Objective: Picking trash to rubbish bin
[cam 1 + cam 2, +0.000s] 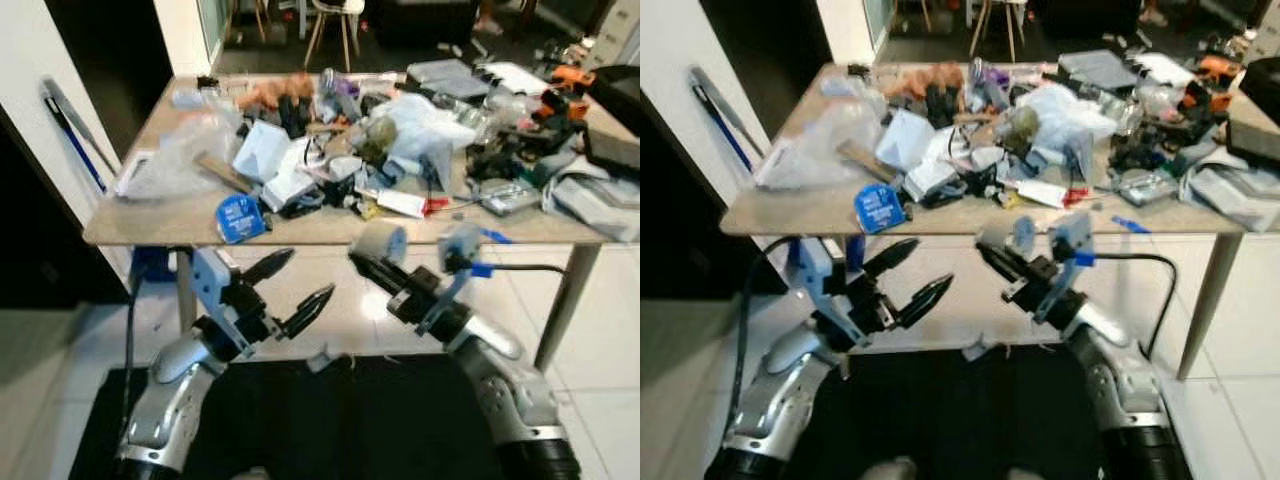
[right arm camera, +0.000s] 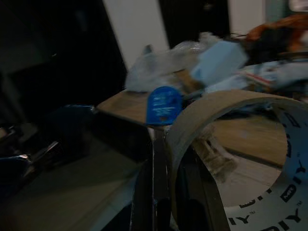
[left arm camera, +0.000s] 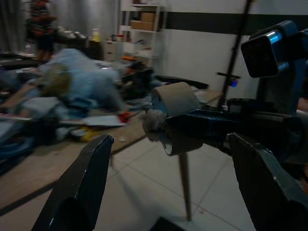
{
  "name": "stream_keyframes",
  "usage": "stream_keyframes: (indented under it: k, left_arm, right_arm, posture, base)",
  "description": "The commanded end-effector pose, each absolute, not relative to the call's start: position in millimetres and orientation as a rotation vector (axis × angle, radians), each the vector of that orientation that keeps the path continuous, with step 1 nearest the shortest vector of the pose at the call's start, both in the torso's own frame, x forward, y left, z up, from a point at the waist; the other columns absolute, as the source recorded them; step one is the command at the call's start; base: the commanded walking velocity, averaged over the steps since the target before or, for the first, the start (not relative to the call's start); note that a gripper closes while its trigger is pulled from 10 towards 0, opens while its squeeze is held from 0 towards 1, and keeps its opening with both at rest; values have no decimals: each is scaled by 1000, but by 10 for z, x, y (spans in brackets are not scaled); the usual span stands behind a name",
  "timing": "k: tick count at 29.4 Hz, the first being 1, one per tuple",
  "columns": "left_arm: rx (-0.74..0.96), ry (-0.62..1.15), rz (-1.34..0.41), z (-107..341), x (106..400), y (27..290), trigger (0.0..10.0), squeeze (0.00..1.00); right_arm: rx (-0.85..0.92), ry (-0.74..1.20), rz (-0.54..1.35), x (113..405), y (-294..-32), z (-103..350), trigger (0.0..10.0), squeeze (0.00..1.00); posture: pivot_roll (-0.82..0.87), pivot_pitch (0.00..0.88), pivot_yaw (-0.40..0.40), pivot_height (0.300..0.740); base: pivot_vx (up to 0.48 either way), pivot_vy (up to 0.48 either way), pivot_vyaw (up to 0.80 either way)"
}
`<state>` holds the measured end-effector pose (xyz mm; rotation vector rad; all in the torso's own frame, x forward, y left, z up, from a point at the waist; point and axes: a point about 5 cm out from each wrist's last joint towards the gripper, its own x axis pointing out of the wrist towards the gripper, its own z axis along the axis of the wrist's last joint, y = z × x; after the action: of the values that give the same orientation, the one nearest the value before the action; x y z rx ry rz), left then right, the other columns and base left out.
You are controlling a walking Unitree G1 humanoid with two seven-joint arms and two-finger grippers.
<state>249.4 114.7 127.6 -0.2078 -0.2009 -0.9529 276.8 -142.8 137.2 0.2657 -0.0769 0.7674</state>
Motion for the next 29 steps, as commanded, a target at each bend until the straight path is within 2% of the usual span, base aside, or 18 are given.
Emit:
stream_keyframes:
  k: [1, 22, 29]
  left_arm:
    - [-207, -201, -953, 1278, 2494, 1144, 10000, 0]
    - [-177, -204, -933, 1300, 2513, 1156, 10000, 0]
    - [-109, -198, -830, 1201, 2567, 1319, 10000, 0]
  right_arm:
    - [261, -89, 756, 2764, -1422, 1388, 10000, 0]
    - [248, -104, 708, 2862, -1414, 1444, 10000, 0]
    - [247, -98, 704, 2858, -1411, 1435, 10000, 0]
  posture:
    - [0, 0, -16, 740]
    - [1, 2, -13, 740]
    - [0, 3, -10, 740]
  base:
    - [-319, 0, 0]
    - [-318, 0, 0]
    - [-71, 0, 0]
